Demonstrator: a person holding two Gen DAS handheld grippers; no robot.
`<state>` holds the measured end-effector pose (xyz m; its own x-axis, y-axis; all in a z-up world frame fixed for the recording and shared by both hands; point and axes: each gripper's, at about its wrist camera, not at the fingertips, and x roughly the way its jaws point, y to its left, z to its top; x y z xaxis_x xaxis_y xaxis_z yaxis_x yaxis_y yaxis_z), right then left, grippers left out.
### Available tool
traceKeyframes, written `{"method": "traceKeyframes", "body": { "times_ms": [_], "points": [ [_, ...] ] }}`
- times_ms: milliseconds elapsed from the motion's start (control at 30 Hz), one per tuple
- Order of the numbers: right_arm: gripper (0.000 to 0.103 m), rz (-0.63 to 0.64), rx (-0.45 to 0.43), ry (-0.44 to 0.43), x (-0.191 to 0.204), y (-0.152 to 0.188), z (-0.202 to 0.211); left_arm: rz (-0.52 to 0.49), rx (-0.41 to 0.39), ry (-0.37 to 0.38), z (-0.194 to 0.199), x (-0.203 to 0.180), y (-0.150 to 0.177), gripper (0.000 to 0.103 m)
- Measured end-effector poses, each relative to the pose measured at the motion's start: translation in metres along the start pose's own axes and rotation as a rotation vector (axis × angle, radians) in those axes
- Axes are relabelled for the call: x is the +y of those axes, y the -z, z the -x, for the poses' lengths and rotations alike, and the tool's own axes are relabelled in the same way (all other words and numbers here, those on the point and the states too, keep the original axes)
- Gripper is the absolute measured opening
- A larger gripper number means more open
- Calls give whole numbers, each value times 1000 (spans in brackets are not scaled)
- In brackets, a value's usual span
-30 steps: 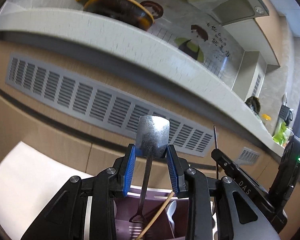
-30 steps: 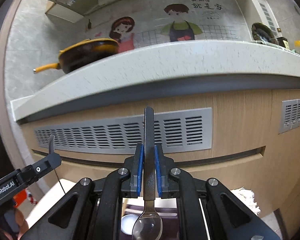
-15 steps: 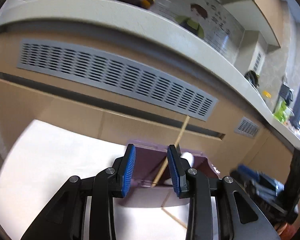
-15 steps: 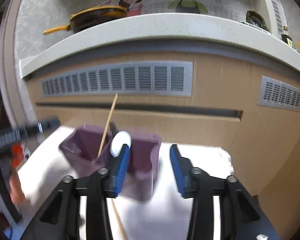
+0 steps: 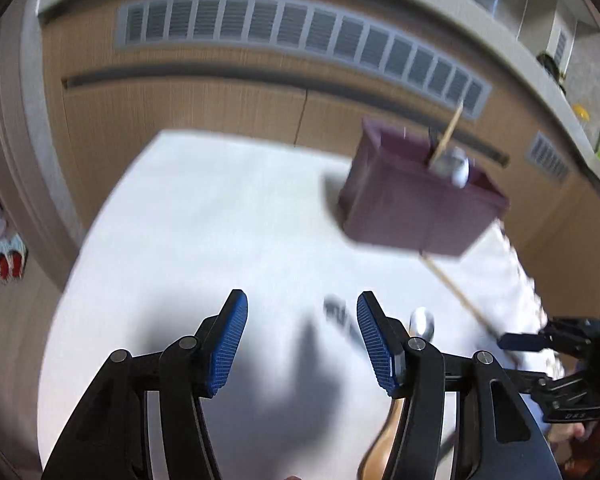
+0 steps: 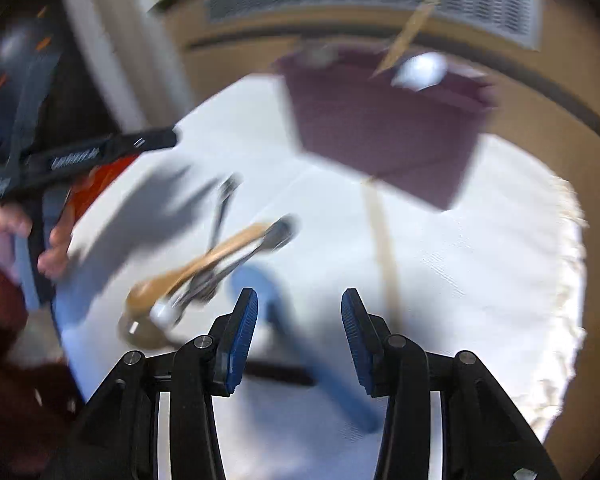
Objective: Organize utensils
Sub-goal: 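Grasp the blue plastic spoon with the right gripper while the left grasps the white-ball spoon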
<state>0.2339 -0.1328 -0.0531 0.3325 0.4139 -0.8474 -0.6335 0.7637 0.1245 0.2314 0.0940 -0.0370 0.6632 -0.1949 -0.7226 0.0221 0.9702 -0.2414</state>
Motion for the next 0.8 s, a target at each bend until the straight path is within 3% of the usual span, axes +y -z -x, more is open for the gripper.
{"method": "traceKeyframes", "body": {
  "times_ms": [200,367,467,633,733,800],
  "points": [
    [40,213,62,97,37,-1,-30,-30,126,49,-1,0,32,57],
    [37,258,132,85,38,-18,-53,-80,167,89,8,-8,52,57],
    [30,201,121,88,30,-24,-51,-114,183,114,10,-19,57,56],
    [29,-20,16,93,-1,-14,-18,-195,188,200,18,-55,71,47],
    [29,-128,-42,106,-17,0,5,-269,160,183,21,-80,83,40],
    [29,-185,-74,130,-23,9,14,-303,146,117,17,-91,89,39]
  ]
}}
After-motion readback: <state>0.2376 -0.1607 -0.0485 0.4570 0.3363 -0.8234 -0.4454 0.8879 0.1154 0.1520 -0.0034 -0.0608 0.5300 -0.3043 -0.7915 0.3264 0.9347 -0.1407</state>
